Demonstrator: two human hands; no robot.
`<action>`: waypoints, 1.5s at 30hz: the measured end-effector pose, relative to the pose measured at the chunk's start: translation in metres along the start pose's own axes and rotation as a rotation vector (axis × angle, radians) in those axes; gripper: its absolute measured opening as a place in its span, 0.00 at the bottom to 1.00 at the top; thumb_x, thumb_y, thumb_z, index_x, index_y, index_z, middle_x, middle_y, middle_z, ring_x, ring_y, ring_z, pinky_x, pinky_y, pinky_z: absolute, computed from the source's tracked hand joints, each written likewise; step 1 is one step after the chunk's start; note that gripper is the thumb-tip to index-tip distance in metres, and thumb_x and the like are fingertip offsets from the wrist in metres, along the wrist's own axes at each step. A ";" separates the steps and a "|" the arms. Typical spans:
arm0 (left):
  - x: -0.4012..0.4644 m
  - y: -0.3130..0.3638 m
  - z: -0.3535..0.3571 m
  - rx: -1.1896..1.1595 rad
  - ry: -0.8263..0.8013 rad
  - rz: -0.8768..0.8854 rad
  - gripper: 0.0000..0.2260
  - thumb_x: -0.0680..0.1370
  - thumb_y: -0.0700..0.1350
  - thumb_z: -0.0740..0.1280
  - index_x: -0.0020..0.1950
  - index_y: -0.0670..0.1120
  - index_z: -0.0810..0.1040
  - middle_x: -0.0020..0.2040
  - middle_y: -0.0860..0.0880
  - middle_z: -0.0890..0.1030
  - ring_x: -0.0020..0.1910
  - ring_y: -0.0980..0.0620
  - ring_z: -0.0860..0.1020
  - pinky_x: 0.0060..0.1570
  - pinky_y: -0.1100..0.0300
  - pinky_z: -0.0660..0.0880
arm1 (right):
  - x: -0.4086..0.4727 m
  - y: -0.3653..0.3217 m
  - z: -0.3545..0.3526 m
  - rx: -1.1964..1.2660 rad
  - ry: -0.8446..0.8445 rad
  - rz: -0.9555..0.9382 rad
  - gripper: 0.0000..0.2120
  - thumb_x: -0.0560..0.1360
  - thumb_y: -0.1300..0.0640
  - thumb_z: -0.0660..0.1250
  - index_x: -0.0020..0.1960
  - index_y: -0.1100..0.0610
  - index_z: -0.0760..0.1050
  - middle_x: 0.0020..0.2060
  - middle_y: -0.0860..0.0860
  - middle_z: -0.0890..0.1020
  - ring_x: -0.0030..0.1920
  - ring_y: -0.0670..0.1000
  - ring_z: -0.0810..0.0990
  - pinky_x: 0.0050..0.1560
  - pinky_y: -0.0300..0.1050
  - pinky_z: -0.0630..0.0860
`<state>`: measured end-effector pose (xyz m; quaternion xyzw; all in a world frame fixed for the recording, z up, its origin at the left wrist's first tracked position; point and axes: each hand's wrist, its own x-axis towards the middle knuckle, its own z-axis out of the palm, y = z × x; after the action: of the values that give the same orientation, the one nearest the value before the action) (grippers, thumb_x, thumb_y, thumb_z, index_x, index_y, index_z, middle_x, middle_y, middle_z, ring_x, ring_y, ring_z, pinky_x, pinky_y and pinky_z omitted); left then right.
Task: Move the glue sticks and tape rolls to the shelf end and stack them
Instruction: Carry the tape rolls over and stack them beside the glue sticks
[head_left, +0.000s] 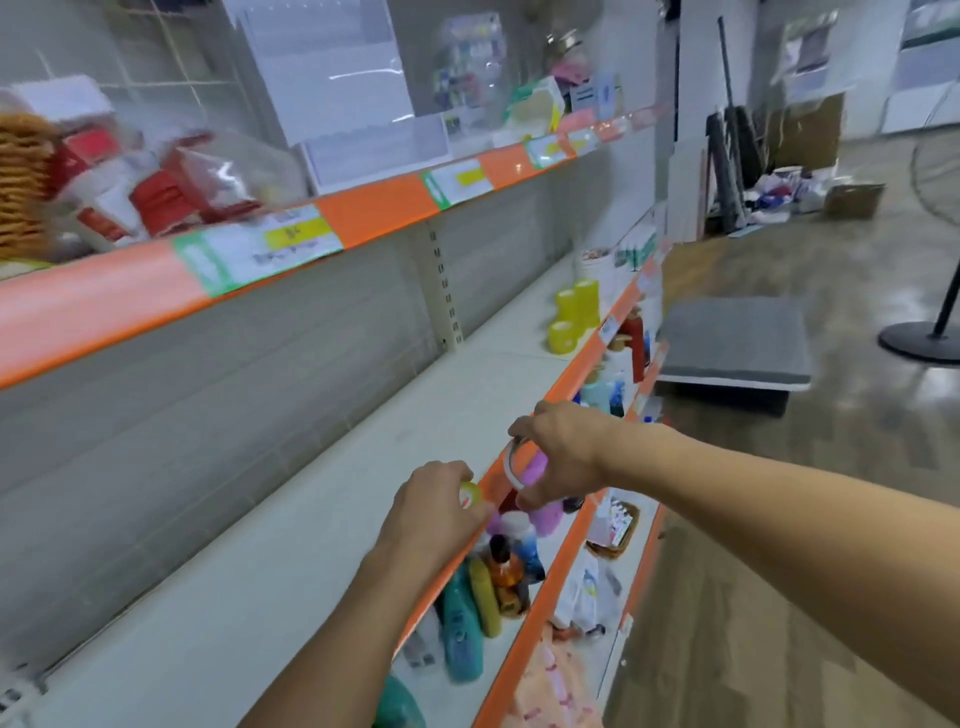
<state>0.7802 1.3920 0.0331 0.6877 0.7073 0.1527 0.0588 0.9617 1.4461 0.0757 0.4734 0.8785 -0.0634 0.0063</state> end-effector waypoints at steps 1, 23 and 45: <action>0.012 0.008 0.004 -0.002 -0.006 0.008 0.18 0.71 0.58 0.70 0.57 0.52 0.80 0.51 0.50 0.80 0.50 0.50 0.79 0.47 0.58 0.75 | 0.004 0.014 -0.002 0.004 0.002 0.012 0.38 0.67 0.36 0.73 0.70 0.54 0.69 0.59 0.55 0.74 0.57 0.57 0.76 0.56 0.53 0.78; 0.310 0.100 0.056 -0.038 0.026 0.143 0.23 0.74 0.58 0.71 0.65 0.48 0.77 0.61 0.47 0.79 0.62 0.48 0.75 0.56 0.57 0.71 | 0.174 0.251 -0.042 -0.026 0.119 0.072 0.40 0.66 0.34 0.72 0.71 0.52 0.68 0.57 0.55 0.74 0.58 0.59 0.75 0.56 0.54 0.77; 0.405 0.165 0.107 -0.113 0.074 -0.356 0.27 0.73 0.56 0.72 0.67 0.43 0.74 0.57 0.45 0.79 0.58 0.46 0.76 0.53 0.57 0.72 | 0.309 0.353 -0.093 -0.040 0.176 -0.453 0.43 0.66 0.36 0.74 0.75 0.50 0.64 0.64 0.52 0.71 0.65 0.56 0.70 0.63 0.54 0.73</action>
<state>0.9496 1.8091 0.0322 0.5413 0.8098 0.2044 0.0973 1.0899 1.9054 0.1088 0.2676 0.9606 -0.0043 -0.0753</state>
